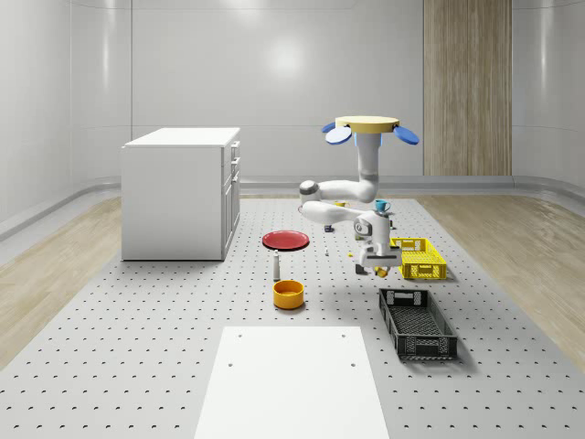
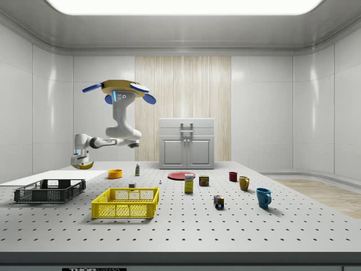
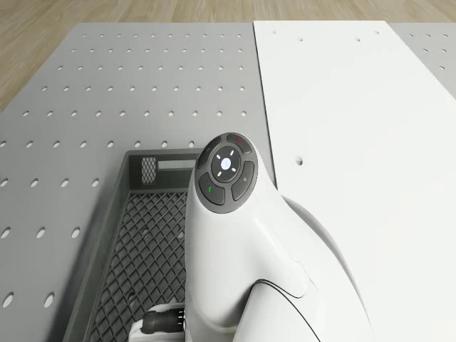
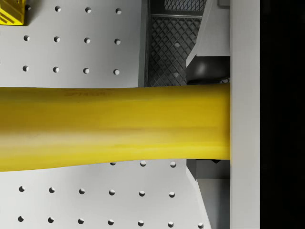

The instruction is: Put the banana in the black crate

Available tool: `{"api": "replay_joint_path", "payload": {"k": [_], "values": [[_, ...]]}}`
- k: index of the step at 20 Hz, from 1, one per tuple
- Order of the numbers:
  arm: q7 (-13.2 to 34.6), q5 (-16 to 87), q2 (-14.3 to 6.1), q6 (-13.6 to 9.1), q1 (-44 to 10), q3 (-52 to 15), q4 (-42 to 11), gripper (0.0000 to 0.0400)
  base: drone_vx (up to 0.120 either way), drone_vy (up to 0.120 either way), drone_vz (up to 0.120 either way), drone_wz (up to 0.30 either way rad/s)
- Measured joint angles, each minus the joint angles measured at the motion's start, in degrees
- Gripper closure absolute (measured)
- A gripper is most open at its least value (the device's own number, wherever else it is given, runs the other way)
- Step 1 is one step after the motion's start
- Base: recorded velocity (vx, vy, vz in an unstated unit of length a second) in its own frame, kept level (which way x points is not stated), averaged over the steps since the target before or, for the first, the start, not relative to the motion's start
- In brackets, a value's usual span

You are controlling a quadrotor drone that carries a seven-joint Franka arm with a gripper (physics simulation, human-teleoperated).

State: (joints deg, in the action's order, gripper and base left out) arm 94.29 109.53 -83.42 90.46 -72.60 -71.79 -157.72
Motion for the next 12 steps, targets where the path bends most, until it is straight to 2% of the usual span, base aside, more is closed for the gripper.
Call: {"api": "replay_joint_path", "payload": {"k": [12], "values": [[0.0,0.0,0.0,0.0,0.0,0.0,0.0,0.0207,0.12,0.12,0.0,0.0]]}}
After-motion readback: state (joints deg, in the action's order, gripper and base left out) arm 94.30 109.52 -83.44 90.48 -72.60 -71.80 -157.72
